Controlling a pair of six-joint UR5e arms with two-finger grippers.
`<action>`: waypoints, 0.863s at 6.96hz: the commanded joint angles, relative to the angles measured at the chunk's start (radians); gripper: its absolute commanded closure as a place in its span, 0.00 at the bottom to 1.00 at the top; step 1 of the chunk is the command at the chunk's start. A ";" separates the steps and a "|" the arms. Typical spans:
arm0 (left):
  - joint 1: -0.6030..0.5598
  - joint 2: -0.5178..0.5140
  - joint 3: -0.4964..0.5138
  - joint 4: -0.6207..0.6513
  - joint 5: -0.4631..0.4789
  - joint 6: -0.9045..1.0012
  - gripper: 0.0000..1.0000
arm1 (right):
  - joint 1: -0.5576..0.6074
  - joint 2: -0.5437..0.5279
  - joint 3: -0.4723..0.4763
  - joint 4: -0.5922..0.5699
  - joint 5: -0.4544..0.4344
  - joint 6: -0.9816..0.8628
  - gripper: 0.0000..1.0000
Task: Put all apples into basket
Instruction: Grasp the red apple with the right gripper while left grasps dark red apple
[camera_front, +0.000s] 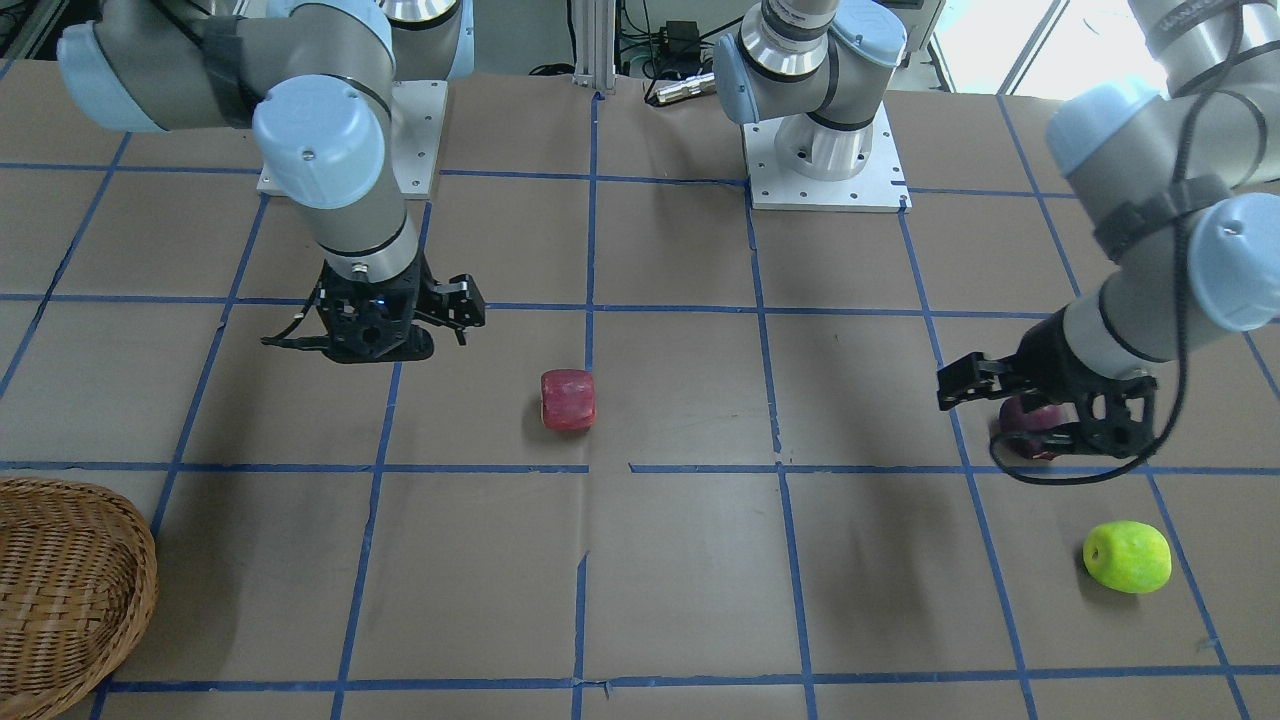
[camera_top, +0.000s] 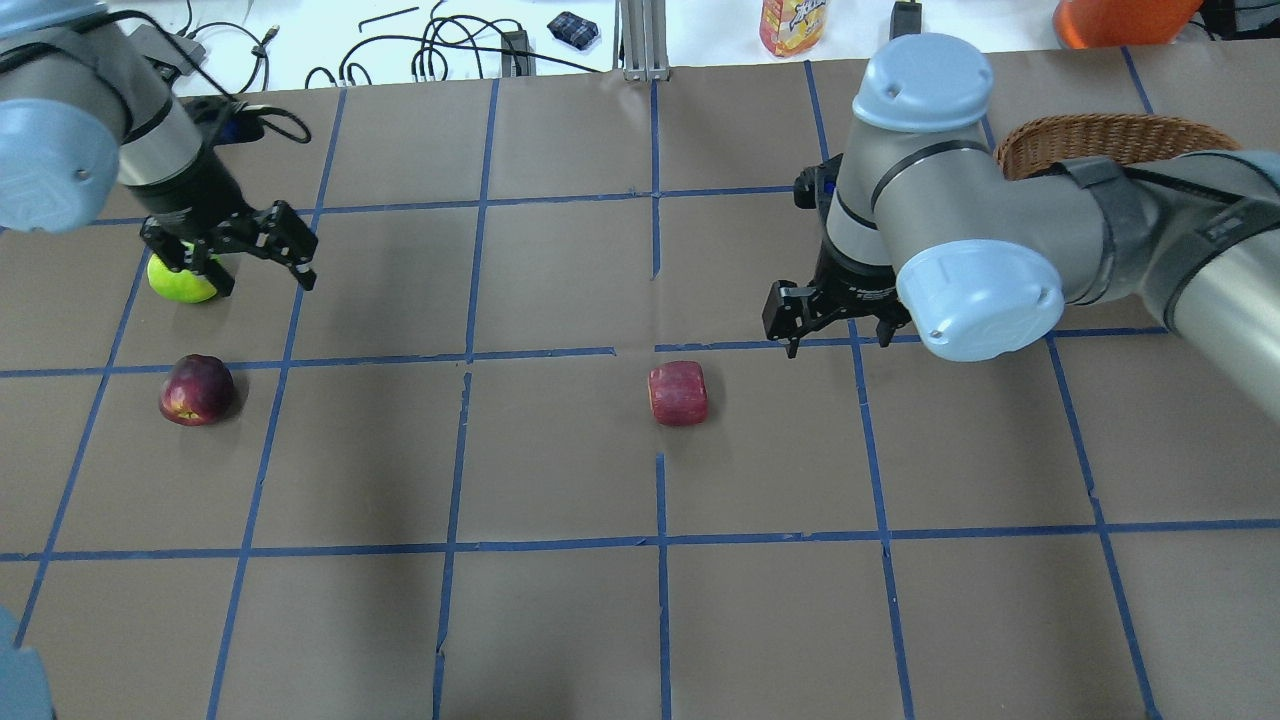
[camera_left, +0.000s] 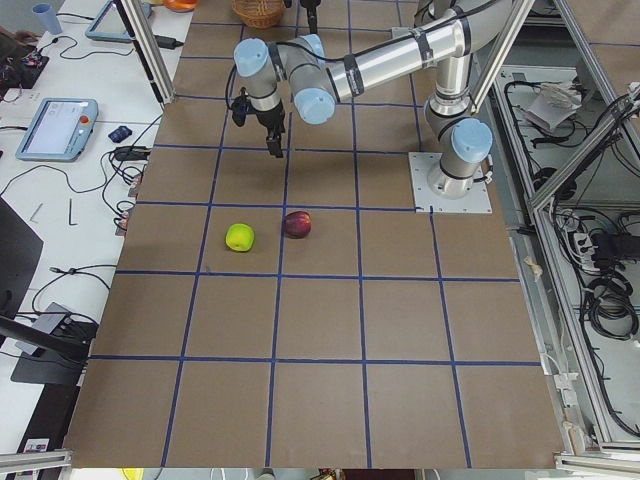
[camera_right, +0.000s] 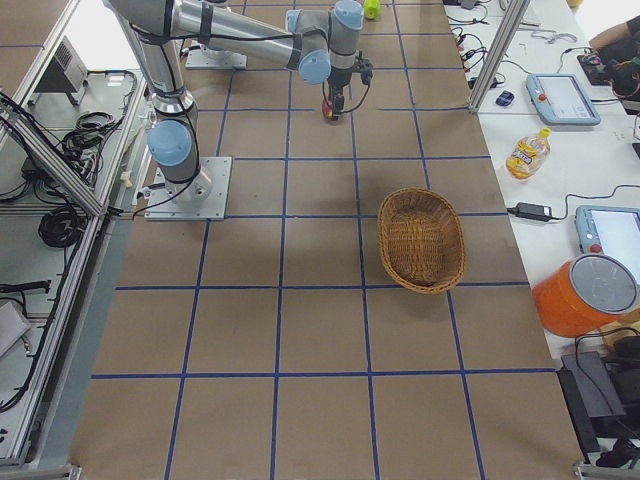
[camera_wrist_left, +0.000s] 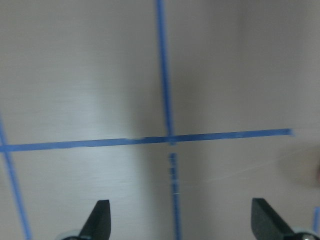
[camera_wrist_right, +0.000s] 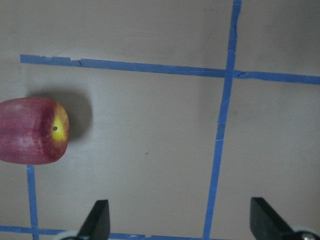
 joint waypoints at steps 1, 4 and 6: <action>0.174 -0.046 -0.052 0.004 0.002 0.054 0.00 | 0.148 0.082 -0.005 -0.146 0.002 0.198 0.00; 0.212 -0.138 -0.123 0.176 0.044 0.055 0.00 | 0.285 0.229 -0.063 -0.242 -0.020 0.291 0.00; 0.219 -0.175 -0.125 0.197 0.045 0.089 0.00 | 0.285 0.240 -0.060 -0.244 -0.101 0.255 0.00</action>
